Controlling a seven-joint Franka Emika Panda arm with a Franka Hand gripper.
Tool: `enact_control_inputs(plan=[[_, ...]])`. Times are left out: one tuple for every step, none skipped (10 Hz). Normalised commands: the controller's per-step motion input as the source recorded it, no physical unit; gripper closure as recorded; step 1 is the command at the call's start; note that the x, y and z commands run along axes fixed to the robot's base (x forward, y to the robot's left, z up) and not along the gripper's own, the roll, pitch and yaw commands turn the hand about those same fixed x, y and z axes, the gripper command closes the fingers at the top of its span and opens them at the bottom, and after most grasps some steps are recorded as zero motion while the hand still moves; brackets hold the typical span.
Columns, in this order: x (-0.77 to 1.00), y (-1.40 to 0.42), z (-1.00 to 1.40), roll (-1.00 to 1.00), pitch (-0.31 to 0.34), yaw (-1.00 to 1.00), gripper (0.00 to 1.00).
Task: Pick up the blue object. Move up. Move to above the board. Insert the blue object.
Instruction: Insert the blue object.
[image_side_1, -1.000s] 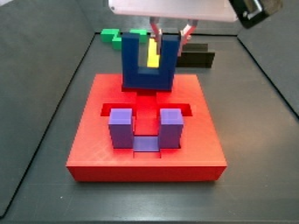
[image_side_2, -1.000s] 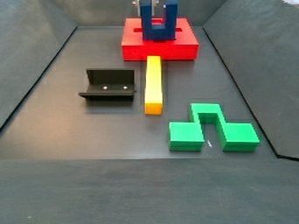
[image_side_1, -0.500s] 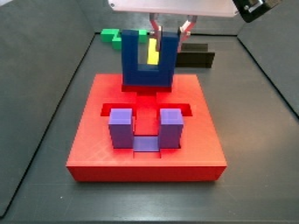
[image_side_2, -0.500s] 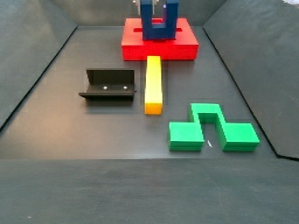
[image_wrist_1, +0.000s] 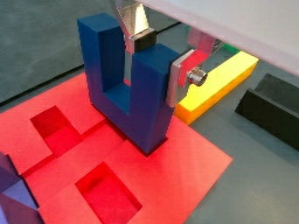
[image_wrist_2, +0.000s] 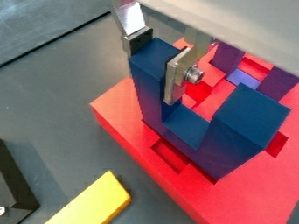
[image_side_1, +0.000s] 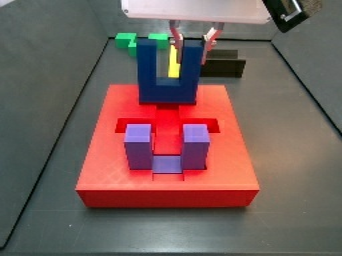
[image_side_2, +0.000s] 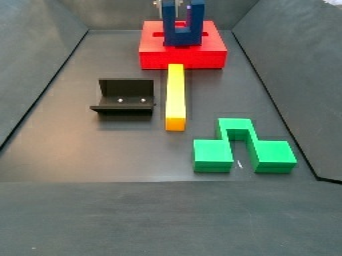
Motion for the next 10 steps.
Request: enact_control_inputs(plan=[[0.02,-0.04,-0.04,0.15,0.000,0.00,1.00],[0.09,0.00,-0.01,0.16,0.000,0.00,1.00],[0.10,0.00,0.00,0.16,0.000,0.00,1.00],[0.12,0.00,0.00,0.16,0.000,0.00,1.00],[0.14,0.00,0.00,0.15,0.000,0.00,1.00],[0.15,0.00,0.00,0.15,0.000,0.00,1.00],[0.11,0.00,-0.01,0.19,0.000,0.00,1.00],[0.06,0.00,-0.06,0.17,0.000,0.00,1.00],[0.00,0.00,-0.11,0.14,0.000,0.00,1.00],[-0.05,0.00,-0.14,0.10,0.000,0.00,1.00]])
